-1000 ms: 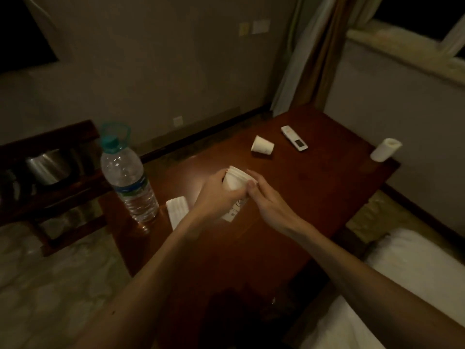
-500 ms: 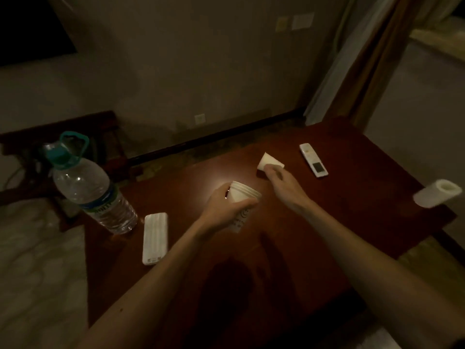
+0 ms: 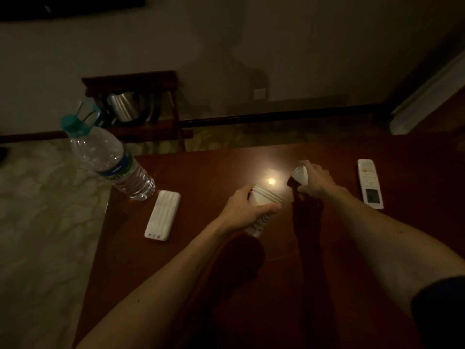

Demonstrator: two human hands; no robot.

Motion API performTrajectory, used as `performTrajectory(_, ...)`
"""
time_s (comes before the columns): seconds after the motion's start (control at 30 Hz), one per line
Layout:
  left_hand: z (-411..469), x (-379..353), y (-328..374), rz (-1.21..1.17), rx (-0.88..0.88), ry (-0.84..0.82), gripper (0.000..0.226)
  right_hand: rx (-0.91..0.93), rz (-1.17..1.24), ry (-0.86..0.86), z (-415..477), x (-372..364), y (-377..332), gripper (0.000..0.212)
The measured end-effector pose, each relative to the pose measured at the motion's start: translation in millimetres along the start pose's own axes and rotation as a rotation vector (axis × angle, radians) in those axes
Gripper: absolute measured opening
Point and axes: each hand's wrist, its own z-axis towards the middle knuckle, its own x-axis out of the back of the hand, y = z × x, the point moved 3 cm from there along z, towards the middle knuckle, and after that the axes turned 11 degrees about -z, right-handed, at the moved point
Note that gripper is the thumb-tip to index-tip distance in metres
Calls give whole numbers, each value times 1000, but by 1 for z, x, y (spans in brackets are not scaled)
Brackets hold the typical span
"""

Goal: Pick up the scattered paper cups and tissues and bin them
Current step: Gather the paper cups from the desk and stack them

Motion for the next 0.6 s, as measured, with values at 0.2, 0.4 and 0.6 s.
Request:
performTrajectory(0.2, -10, 13, -29, 9, 87, 24, 62, 4, 89, 17, -25, -17, -14, 69)
performTrajectory(0.4, -46, 38, -42, 11, 59, 43, 62, 90, 824, 125, -92, 11, -84, 69)
performTrajectory(0.6, -93, 83, -44, -33, -89, 4, 67, 349, 829, 11, -184, -15, -161, 70)
